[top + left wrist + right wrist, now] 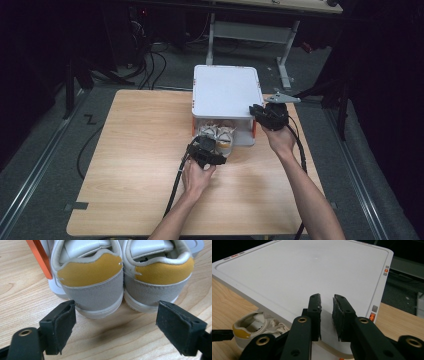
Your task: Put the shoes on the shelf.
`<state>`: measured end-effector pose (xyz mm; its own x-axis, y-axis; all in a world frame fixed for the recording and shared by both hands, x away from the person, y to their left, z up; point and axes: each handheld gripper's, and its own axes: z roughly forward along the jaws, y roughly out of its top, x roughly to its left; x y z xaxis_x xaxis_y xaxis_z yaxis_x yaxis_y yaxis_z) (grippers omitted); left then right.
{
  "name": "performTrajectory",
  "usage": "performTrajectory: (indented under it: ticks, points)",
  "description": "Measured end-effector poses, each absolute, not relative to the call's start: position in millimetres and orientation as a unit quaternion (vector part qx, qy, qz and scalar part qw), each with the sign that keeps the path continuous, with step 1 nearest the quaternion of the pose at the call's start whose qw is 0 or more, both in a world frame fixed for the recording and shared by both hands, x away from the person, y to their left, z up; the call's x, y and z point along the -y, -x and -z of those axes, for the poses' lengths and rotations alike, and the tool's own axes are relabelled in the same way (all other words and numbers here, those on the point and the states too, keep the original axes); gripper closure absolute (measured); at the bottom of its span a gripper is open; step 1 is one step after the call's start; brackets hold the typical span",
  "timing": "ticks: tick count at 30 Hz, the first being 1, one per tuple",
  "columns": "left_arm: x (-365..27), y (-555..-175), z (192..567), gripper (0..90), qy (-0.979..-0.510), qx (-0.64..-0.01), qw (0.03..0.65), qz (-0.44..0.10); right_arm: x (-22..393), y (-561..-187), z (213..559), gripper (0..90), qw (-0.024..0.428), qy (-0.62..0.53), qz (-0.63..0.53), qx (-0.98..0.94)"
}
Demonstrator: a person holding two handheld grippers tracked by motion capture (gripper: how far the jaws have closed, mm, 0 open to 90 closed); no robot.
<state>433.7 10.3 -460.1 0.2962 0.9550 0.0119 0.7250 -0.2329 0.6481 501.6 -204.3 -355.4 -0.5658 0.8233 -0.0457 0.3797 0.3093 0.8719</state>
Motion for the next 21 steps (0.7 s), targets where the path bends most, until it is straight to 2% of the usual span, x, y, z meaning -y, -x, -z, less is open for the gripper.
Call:
performTrajectory:
  ticks: [13, 15, 21]
  points:
    - [3.8, -450.6, 466.9, 19.5, -0.721, -0.578, 0.305, -0.23, 204.3, -501.3, 356.7, 76.2, 0.257, -0.391, -0.442, -0.765]
    - [4.9, -454.0, 467.4, 24.2, -0.711, -0.585, 0.314, -0.232, 204.4, -501.6, 356.7, 76.2, 0.257, -0.391, -0.443, -0.765]
    - [10.2, -468.9, 468.6, 25.1, -0.703, -0.591, 0.32, -0.231, 204.4, -501.5, 356.7, 76.2, 0.257, -0.391, -0.443, -0.765]
